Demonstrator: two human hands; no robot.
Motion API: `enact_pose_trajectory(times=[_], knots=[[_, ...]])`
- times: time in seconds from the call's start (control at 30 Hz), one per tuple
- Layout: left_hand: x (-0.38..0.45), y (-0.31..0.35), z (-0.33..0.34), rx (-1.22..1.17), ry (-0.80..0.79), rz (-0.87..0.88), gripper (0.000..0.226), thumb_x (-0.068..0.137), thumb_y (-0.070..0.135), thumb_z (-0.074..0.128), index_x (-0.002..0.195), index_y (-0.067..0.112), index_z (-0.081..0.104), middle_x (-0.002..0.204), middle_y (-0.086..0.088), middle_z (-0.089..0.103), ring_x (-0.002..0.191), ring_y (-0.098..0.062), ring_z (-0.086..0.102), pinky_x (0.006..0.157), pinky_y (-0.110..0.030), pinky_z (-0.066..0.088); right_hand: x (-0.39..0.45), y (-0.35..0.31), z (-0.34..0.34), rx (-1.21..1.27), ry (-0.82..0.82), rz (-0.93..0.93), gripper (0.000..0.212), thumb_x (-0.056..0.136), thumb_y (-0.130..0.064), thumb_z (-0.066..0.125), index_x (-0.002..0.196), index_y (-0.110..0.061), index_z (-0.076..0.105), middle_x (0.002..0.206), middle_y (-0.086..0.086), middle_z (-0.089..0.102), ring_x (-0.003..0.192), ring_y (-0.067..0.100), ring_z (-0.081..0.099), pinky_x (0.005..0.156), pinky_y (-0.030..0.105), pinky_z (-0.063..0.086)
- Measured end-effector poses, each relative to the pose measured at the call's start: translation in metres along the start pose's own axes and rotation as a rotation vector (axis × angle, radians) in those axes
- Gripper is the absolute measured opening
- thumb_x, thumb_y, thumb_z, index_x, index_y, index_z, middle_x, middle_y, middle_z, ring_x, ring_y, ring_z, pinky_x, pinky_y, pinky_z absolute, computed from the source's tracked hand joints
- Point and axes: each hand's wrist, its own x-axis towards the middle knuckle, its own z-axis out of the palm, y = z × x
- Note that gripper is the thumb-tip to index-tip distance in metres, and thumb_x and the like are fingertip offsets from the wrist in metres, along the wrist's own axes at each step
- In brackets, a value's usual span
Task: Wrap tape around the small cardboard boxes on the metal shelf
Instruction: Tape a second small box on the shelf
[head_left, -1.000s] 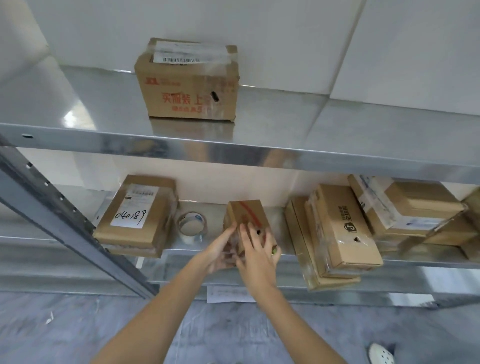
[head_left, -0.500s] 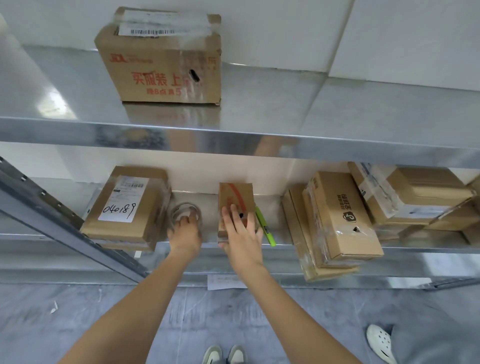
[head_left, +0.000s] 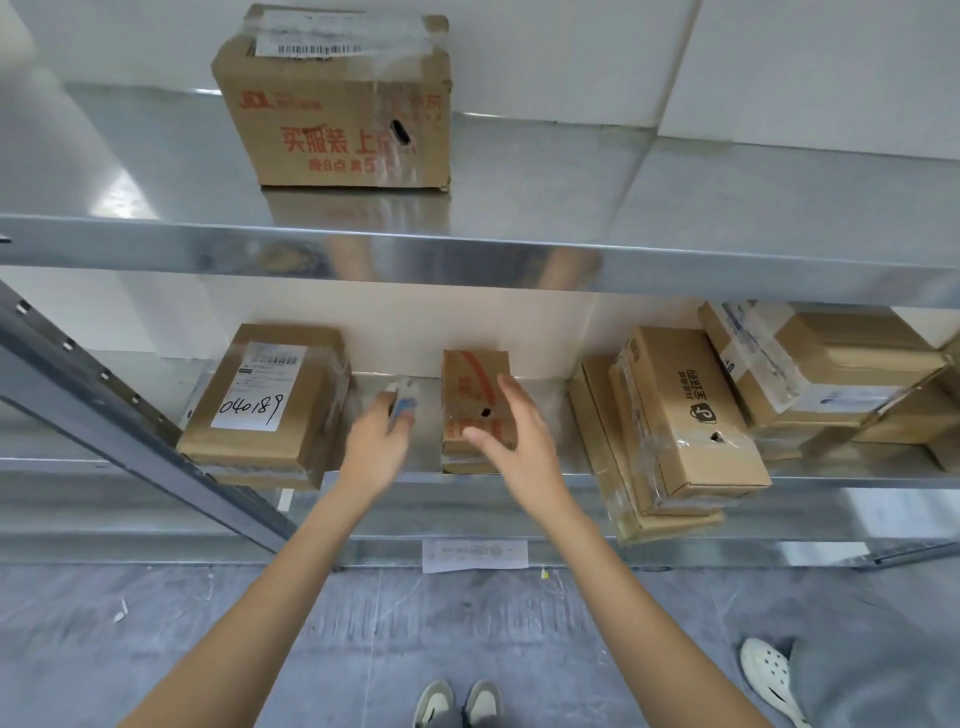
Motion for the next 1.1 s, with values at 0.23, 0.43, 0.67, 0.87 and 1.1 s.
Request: enact_pose_trajectory(times=[0.23,0.43,0.67,0.87,1.1], knots=[[-0.036,0.038,-0.021,-0.035,-0.275,0.312,0.013,0.1,0.026,0.049,0.106,0.025,0.061,0.078,0.011,0.063,0.073,-0.006,0.059,0.064,-0.02,0.042,-0.006,-0.023,-0.015,0.417,-0.106,0.155,0.051,0.085,-0.02,0.073,0.133,-0.012,0.056,0.104,-0.01,0.07,0.098,0.008,0.066,0.093,0.027,0.052],[-0.037,0.037,-0.011,-0.005,-0.302,0.254,0.011,0.1,0.029,0.05,0.102,0.034,0.06,0.073,0.012,0.063,0.069,0.001,0.057,0.063,-0.021,0.04,-0.017,-0.021,-0.01,0.501,0.046,0.101,0.024,0.081,-0.007,0.076,0.104,-0.011,0.071,0.108,0.011,0.069,0.094,0.022,0.066,0.089,0.034,0.054],[-0.04,0.041,-0.005,-0.122,-0.353,0.179,0.03,0.088,0.041,0.038,0.099,0.032,0.063,0.067,0.01,0.062,0.072,-0.012,0.062,0.081,-0.047,0.054,-0.028,-0.016,-0.002,0.366,0.164,-0.03,0.024,0.077,-0.002,0.078,0.1,-0.007,0.075,0.105,0.008,0.066,0.09,0.024,0.066,0.083,0.032,0.054],[-0.04,0.037,-0.005,-0.03,-0.356,0.23,0.021,0.102,0.024,0.043,0.105,0.033,0.061,0.074,0.004,0.065,0.075,-0.02,0.065,0.08,-0.049,0.053,-0.029,-0.013,-0.004,0.43,0.198,-0.009,0.013,0.086,-0.001,0.068,0.094,-0.008,0.077,0.098,0.009,0.069,0.093,0.013,0.065,0.084,0.026,0.052],[-0.044,0.033,-0.007,-0.044,-0.368,0.26,0.02,0.102,0.027,0.045,0.109,0.037,0.061,0.072,0.007,0.067,0.073,-0.013,0.065,0.08,-0.046,0.054,-0.028,-0.014,0.0,0.347,0.272,0.003,0.011,0.089,-0.009,0.066,0.081,-0.011,0.074,0.082,0.004,0.071,0.08,0.018,0.066,0.076,0.032,0.053]])
